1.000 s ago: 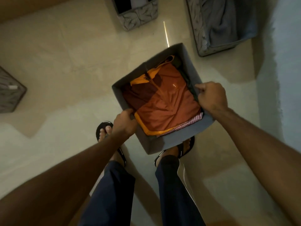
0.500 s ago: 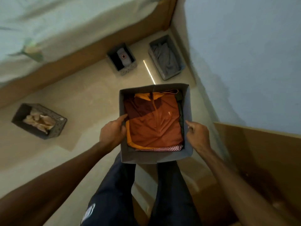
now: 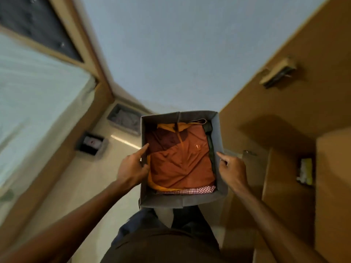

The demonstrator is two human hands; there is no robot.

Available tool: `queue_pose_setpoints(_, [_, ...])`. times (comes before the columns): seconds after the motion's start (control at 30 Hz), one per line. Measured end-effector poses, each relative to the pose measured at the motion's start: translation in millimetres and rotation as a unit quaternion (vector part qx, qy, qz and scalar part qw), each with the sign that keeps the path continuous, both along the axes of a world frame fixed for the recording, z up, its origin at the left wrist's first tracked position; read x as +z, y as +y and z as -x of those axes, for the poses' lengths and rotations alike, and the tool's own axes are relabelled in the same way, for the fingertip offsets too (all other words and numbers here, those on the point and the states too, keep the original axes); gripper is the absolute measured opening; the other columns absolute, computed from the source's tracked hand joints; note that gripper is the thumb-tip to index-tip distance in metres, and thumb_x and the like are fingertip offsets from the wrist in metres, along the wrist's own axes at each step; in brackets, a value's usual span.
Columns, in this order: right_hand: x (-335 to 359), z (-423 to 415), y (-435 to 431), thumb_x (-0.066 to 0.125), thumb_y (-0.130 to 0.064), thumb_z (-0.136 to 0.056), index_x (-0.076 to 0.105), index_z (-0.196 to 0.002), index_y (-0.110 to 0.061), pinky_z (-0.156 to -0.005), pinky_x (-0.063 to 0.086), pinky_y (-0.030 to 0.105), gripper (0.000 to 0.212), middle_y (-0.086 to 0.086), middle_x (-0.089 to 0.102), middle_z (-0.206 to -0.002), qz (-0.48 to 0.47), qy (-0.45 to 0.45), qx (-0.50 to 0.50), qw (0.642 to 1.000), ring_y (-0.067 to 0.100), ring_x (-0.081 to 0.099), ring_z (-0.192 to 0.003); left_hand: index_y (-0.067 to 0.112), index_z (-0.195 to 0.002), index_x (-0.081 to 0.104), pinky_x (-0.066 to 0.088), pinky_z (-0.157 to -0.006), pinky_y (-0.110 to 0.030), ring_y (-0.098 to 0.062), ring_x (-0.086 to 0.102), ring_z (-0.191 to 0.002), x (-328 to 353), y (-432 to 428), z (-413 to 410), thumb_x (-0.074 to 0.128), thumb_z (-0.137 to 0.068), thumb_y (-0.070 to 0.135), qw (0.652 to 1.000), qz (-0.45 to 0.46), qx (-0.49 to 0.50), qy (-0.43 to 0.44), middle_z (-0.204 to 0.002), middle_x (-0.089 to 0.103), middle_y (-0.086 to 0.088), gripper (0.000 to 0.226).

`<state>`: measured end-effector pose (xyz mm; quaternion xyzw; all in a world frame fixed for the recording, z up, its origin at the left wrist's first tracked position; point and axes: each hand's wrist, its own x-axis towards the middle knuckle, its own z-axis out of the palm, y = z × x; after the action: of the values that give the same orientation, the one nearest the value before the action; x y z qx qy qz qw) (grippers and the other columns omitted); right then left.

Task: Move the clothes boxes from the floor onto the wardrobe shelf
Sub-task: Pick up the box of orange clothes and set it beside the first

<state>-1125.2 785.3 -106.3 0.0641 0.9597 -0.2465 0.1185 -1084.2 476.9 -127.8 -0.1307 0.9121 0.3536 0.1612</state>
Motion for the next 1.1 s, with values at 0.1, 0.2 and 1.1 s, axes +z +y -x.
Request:
queue_pose_setpoints(0.1, [34, -21, 34, 0.052, -0.005, -0.090, 0.064, -0.122, -0.013, -0.047, 0.037, 0.003, 0.035, 0.018, 0.074, -0.094, 0.012, 0.048, -0.073, 0.996, -0.010, 0.051, -0.046, 0.031, -0.147, 0.037, 0.057, -0.070, -0.033, -0.020, 0.067, -0.073, 31, 31, 35, 0.060, -0.079, 0.015, 0.996, 0.003, -0.077, 0.038, -0.113, 0.072, -0.007, 0.074])
queue_pose_setpoints(0.2, [62, -39, 79, 0.056, -0.003, -0.087, 0.068, -0.116, -0.012, -0.050, 0.036, 0.003, 0.033, 0.021, 0.073, -0.084, 0.005, 0.124, -0.141, 0.982, -0.011, 0.050, -0.047, 0.031, -0.146, 0.038, 0.058, -0.072, -0.038, -0.023, 0.069, -0.076, 64, 80, 67, 0.060, -0.081, 0.017, 0.985, -0.006, -0.154, 0.084, -0.111, 0.072, -0.009, 0.070])
queue_pose_setpoints(1.1, [158, -195, 386, 0.050, -0.001, -0.092, 0.066, -0.117, -0.006, -0.073, 0.040, 0.020, 0.031, 0.017, 0.070, -0.112, -0.018, 0.222, -0.594, 0.773, 0.029, 0.067, -0.096, 0.026, -0.136, 0.053, 0.052, -0.089, -0.040, -0.035, 0.061, -0.113, 183, 585, 135, 0.048, -0.092, 0.011, 0.759, -0.141, -0.587, 0.244, -0.127, 0.065, -0.010, 0.047])
